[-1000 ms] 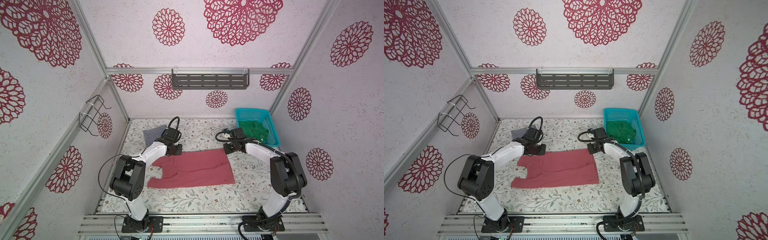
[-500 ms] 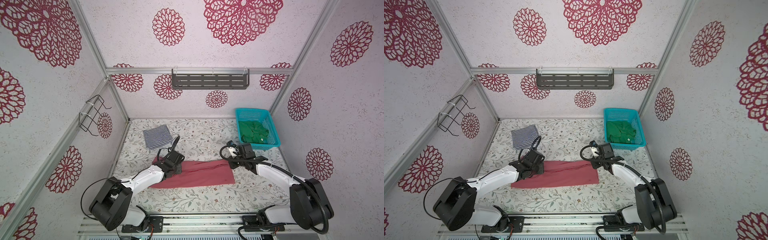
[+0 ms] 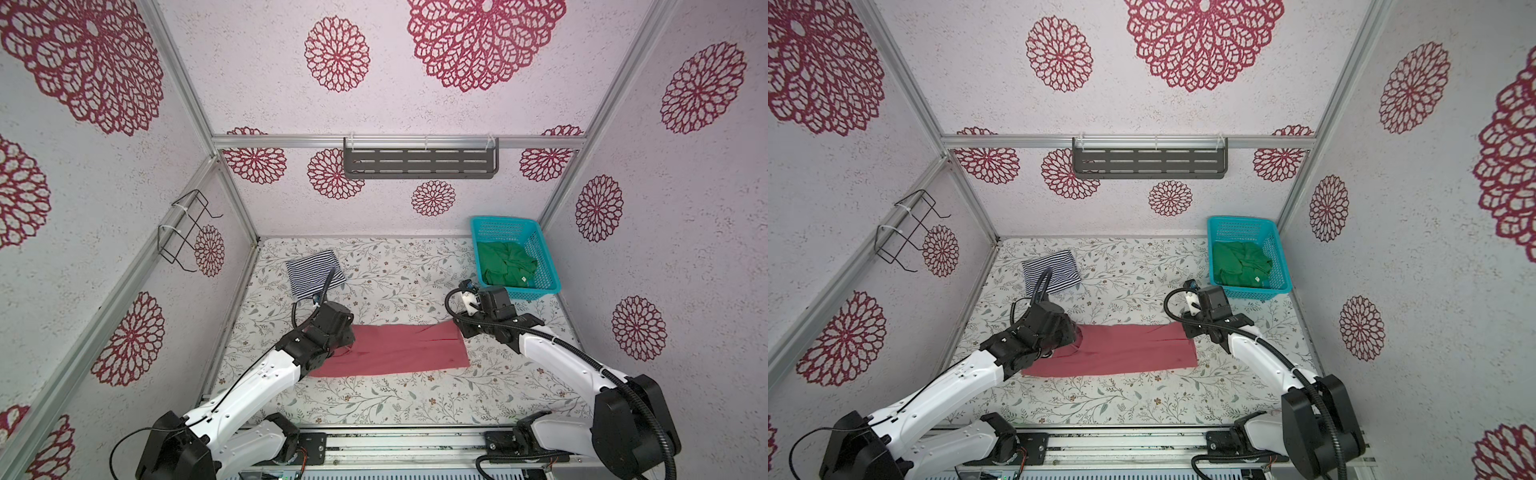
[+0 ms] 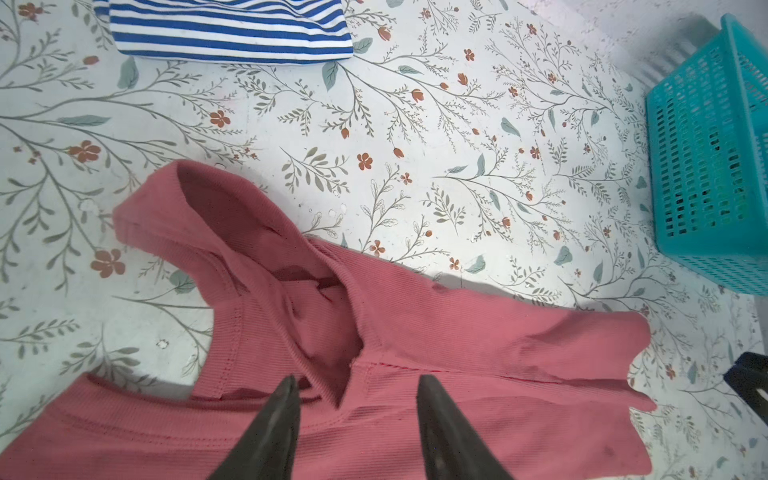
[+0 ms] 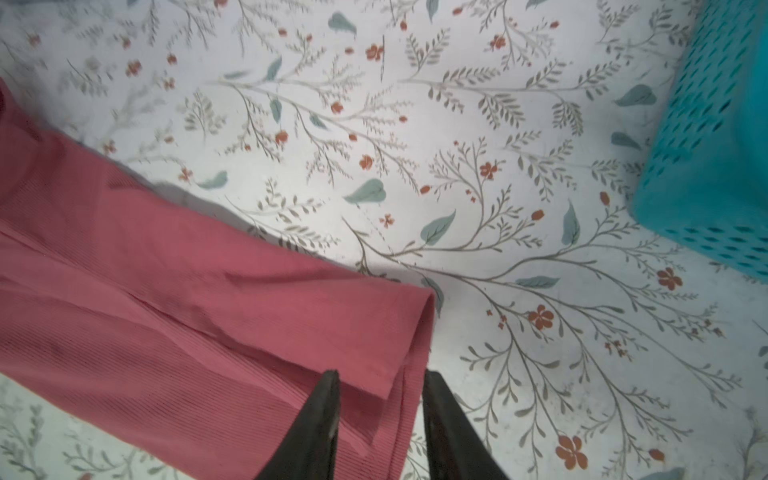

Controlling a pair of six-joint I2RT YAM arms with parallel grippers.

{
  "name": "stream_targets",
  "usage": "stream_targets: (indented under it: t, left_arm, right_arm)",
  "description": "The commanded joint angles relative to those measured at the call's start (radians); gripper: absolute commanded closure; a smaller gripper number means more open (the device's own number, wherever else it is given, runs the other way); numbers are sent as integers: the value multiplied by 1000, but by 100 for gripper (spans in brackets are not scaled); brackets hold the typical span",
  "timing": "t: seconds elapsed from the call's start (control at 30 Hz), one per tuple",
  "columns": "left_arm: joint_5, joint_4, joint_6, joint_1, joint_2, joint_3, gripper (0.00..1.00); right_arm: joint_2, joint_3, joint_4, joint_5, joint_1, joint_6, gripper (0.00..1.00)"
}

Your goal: Fold and stack the tank tops

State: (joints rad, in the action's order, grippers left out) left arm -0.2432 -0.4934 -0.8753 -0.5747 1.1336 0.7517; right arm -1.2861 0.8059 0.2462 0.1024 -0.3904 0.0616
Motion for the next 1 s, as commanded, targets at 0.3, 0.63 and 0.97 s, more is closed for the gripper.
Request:
stream_targets:
  t: [0.3,0.63,0.97]
  left_arm:
    - [200,6,48,18,393,126,61]
    - [192,47,0,14,359,51,100]
    - [99,110,-211,-35,175,-180,89]
  right_arm:
    - [-185,131,137,-55,-60,469,85]
    - [-281,72,122,-131,-94,497,87]
    - [-271,-48,68,-177,-55,514,90]
